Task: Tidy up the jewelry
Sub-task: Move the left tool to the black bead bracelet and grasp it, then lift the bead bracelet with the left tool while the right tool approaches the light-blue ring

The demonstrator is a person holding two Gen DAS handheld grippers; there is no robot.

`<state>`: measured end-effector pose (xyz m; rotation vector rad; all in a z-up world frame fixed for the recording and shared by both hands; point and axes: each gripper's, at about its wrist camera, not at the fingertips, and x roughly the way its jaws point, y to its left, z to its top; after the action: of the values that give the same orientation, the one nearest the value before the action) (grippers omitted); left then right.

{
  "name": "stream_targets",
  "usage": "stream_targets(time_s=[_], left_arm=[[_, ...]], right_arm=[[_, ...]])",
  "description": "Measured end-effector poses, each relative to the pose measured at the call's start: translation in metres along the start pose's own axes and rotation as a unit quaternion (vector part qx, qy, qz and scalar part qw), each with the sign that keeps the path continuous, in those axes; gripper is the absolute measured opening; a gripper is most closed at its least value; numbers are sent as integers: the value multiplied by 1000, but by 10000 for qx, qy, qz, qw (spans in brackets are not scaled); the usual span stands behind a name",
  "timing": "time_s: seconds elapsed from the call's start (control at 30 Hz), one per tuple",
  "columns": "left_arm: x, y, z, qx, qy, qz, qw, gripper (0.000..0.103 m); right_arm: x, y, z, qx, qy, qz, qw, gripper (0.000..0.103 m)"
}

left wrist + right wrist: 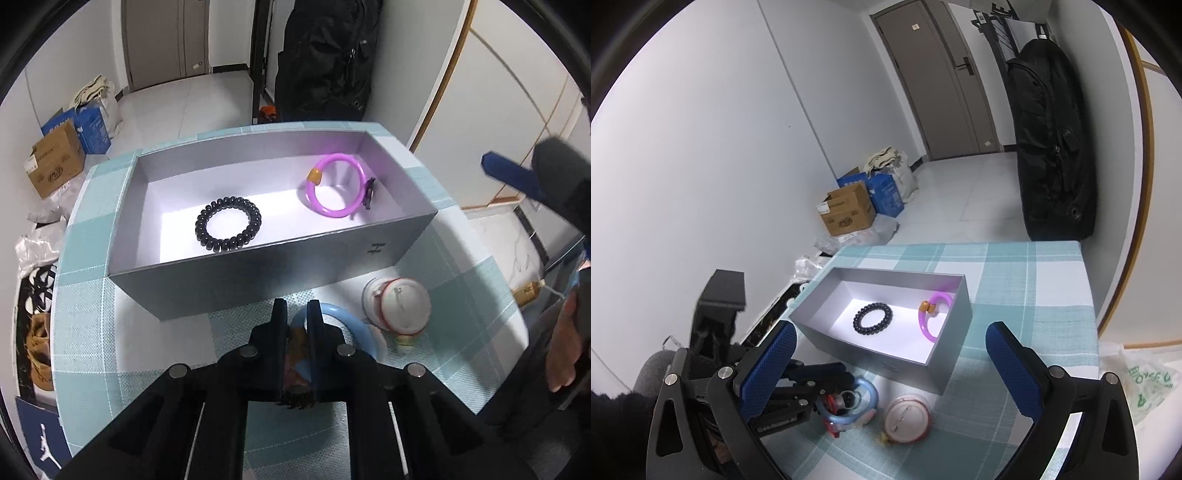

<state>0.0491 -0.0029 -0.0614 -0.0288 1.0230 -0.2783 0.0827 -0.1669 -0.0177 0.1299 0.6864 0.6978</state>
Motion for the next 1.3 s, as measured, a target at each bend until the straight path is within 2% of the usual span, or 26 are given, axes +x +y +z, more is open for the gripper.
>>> stream_targets(time_s=[0.2, 0.3, 0.33, 0.37, 0.4, 0.43, 0.63, 0.83, 0.97, 1.07, 1.1, 1.3], left_arm=[[-13, 7, -3, -216, -60, -147, 9996, 7], [-17, 16, -4, -514, 10, -284, 9983, 7], [-19, 21, -5, -640, 18, -347, 9973, 8], [-20, 25, -7, -743, 61, -415, 9964, 14], [-19, 28, -8, -781, 117, -465, 9958, 20], [-18, 29, -9, -779, 137, -437, 9959, 21], [-11, 27, -21, -770, 367, -569, 9947, 22], [-1, 26, -16, -971, 398, -742, 9917, 22], [-1, 29, -13, -1000, 279, -699, 9921, 22], [0, 31, -13, -971, 352, -674, 9924, 21], [-1, 30, -13, -952, 330, -673, 9926, 17], [-14, 34, -17, -841, 294, -523, 9947, 17]], right_arm=[[-1, -2, -2, 59, 24, -28, 10000, 103], [0, -5, -3, 158, 96, 11, 9998, 103], [1, -5, -4, 178, 134, 31, 9997, 103], [2, -5, -5, 196, 204, 74, 9996, 103], [4, -4, -7, 205, 283, 115, 9993, 103], [5, -3, -9, 200, 347, 142, 9991, 103], [22, 12, -23, -139, 861, 153, 9961, 103], [26, 17, -27, -194, 915, 182, 9955, 103], [24, 17, -29, -193, 925, 132, 9954, 103], [24, 16, -29, -166, 924, 122, 9955, 103], [24, 16, -30, -157, 925, 119, 9955, 103], [28, 22, -34, -224, 1004, 115, 9946, 103]])
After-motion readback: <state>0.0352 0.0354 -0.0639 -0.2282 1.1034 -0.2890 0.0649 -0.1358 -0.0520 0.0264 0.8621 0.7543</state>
